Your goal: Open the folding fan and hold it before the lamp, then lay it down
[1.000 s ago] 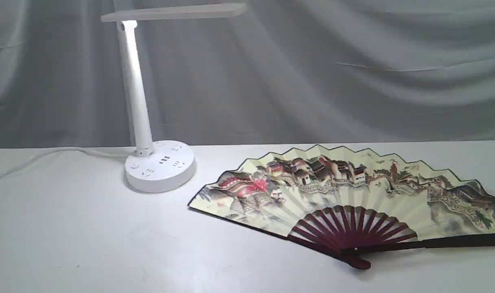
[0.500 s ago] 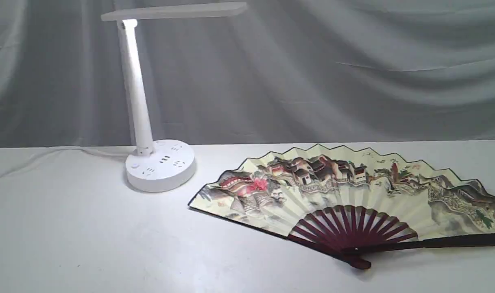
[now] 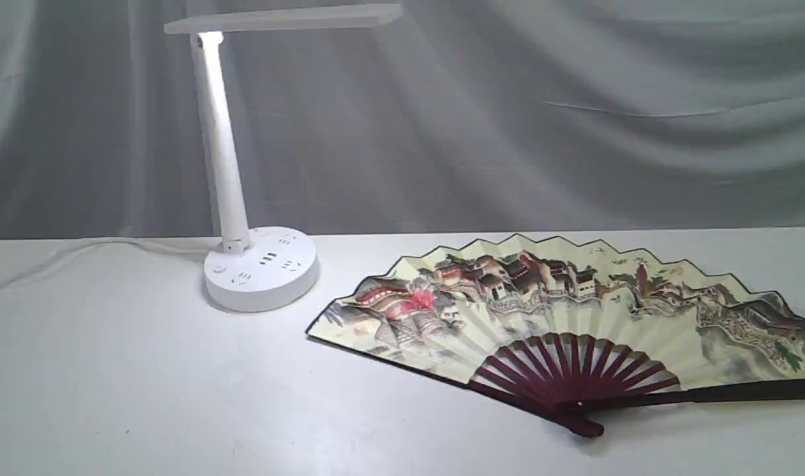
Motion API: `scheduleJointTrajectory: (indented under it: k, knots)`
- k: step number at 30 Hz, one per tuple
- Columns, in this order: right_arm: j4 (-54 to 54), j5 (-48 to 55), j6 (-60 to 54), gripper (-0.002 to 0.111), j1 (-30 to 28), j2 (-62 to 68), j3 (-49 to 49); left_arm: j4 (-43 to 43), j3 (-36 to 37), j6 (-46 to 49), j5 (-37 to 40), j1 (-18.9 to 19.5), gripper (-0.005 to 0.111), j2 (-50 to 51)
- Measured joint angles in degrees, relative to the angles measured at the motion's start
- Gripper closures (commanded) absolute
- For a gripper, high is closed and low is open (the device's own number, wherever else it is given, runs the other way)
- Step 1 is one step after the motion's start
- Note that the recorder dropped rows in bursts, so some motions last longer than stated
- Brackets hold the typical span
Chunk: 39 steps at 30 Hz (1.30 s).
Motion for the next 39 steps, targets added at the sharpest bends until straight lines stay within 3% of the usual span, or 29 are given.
scheduleJointTrajectory:
  k: [13, 23, 39]
  knots:
    - [2.5, -10.19, 0.09, 0.108, 0.0, 0.0, 5.39, 0.13, 12.1, -0.16, -15.55, 0.0, 0.107, -0.12]
    - [2.6, -27.11, -1.0, 0.108, 0.0, 0.1, 22.42, 0.13, 23.46, -0.16, -24.99, 0.0, 0.107, -0.12]
    - [1.04, -26.74, -1.39, 0.108, 0.0, 0.1, 25.41, -0.02, 24.43, -0.3, -23.68, 0.0, 0.107, -0.12]
